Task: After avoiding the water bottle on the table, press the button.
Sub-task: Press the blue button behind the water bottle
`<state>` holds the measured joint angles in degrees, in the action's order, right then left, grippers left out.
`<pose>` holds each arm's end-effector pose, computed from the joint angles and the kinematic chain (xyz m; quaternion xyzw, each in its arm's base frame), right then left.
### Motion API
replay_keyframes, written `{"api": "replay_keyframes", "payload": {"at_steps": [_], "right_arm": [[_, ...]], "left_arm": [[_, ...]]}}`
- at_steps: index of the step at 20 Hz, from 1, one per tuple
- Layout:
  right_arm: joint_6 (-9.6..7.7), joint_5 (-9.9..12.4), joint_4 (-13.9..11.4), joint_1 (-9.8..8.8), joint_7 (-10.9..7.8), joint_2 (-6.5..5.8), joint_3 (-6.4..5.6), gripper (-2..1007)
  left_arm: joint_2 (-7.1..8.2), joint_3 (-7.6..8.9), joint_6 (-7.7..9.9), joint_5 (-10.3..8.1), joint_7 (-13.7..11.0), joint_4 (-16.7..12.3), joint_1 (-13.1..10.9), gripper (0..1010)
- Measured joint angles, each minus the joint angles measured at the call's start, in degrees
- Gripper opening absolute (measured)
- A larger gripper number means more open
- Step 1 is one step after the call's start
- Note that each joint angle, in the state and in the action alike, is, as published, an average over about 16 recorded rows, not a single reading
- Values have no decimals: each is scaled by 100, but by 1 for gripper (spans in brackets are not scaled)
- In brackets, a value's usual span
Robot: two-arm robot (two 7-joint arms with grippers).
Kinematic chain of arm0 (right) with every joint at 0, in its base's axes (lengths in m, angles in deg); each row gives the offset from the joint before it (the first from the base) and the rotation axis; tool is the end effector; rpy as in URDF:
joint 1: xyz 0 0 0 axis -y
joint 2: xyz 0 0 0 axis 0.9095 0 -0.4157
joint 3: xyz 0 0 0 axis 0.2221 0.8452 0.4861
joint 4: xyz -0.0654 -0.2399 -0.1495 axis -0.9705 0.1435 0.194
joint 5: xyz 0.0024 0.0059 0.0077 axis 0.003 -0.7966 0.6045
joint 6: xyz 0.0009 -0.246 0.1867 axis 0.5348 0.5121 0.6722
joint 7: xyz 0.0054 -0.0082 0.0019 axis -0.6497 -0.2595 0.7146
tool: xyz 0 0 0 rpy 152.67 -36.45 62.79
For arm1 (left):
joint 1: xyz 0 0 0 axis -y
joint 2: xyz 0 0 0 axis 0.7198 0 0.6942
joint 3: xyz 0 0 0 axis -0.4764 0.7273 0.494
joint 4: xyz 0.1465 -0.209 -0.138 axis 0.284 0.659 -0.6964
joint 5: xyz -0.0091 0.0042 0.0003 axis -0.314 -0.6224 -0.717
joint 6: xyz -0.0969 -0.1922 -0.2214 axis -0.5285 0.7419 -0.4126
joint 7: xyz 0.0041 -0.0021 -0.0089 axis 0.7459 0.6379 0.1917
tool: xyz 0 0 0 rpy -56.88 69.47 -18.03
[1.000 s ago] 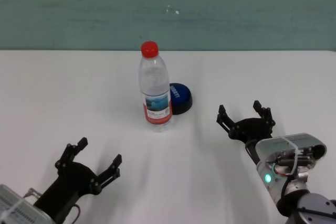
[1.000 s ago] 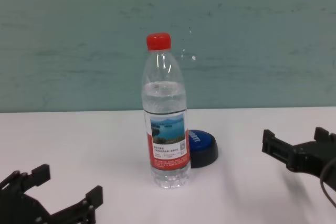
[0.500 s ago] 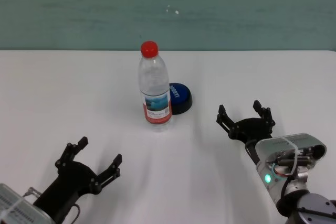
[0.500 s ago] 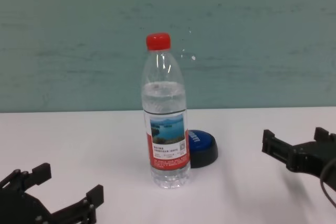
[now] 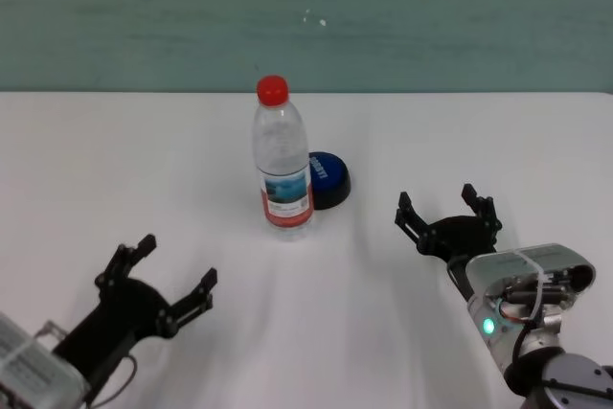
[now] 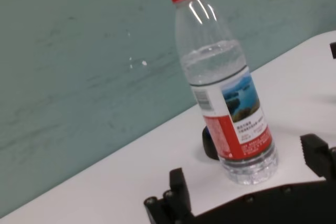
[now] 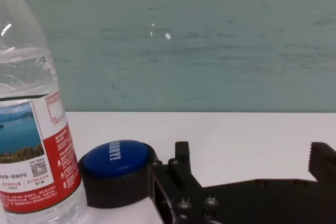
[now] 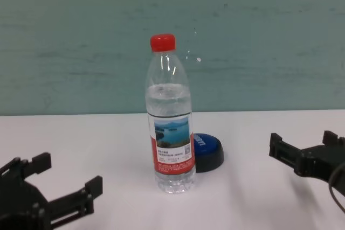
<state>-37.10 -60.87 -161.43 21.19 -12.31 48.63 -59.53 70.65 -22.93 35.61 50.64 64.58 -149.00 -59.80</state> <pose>0.3002 0.0395 -0.3070 0.0184 0.0178 -0.6311 0.7753 0.2460 0.0633 -0.3153 0.1002 -0.1508 0.4726 0.8625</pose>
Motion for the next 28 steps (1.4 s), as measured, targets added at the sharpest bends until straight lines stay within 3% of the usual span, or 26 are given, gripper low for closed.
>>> {"api": "replay_keyframes", "payload": {"at_steps": [7, 12, 20, 28], "right_arm": [[0, 0, 0, 0, 0, 0, 0, 1004], [0, 0, 0, 0, 0, 0, 0, 1004], [0, 0, 0, 0, 0, 0, 0, 1004], [0, 0, 0, 0, 1, 0, 0, 1004]], "left_arm": [[147, -100, -13, -111, -257, 284, 507, 1000], [171, -246, -103, -191, -400, 622, 959, 1000], [66, -471, -346, -345, -519, 1209, 1561, 1000], [-67, -644, -551, -543, -662, 1733, 1984, 1000]]}}
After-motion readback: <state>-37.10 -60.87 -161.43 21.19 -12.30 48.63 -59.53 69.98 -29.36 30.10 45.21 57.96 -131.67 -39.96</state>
